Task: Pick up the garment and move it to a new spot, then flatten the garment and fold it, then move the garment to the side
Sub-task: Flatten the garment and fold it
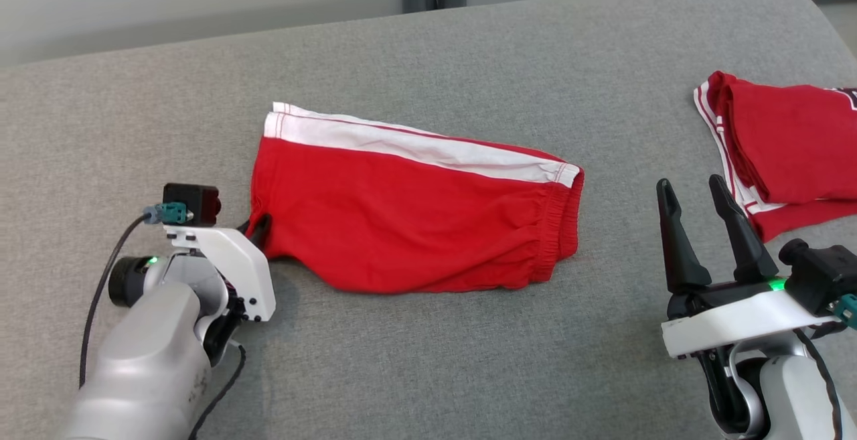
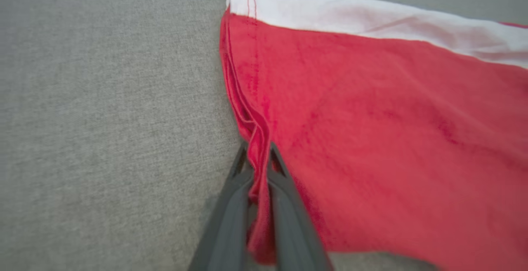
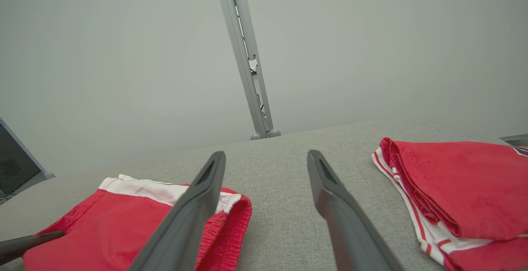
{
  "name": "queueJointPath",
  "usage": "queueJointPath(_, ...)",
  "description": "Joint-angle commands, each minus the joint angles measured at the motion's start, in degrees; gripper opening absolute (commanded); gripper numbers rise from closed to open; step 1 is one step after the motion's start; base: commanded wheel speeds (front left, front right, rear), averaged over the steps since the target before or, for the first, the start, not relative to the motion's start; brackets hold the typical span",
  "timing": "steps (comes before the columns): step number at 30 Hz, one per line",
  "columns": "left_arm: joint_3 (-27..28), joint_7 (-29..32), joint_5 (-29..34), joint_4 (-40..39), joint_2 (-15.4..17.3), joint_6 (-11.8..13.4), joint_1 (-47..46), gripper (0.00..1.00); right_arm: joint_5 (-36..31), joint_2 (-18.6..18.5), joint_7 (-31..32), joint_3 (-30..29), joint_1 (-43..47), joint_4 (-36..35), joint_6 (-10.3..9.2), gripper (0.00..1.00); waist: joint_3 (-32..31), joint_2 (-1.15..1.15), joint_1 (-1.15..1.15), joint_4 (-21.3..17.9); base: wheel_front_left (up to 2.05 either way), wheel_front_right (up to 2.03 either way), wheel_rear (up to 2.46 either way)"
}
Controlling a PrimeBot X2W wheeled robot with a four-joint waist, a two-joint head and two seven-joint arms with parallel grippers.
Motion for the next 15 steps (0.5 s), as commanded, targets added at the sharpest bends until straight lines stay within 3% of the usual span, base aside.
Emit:
queueJointPath(1,0.1,-0.5,-0.4,-0.2,0.0,0.0,0.9,0.0,-0.3,-0.1,-0.2,-0.2,0.6,0.0,0.01,1.0,-0.6,0.0,0.0,0.5,0.0,0.0,0.0)
queueJointPath(9,1.6,-5.0,-3.4,-4.1,-1.6,0.0,5.7,0.0,-1.3,-1.0,1.0,-1.5,2.0,-0.7,0.01,1.0,-3.8,0.0,0.0,3.7,0.0,0.0,0.0)
queueJointPath(15,2.0,-6.9,-4.4,-8.1,-1.8,2.1,10.6,0.0,-2.0,-1.6,2.4,-2.8,3.4,-1.9,0.01,1.0,-6.0,0.0,0.0,6.3,0.0,0.0,0.0)
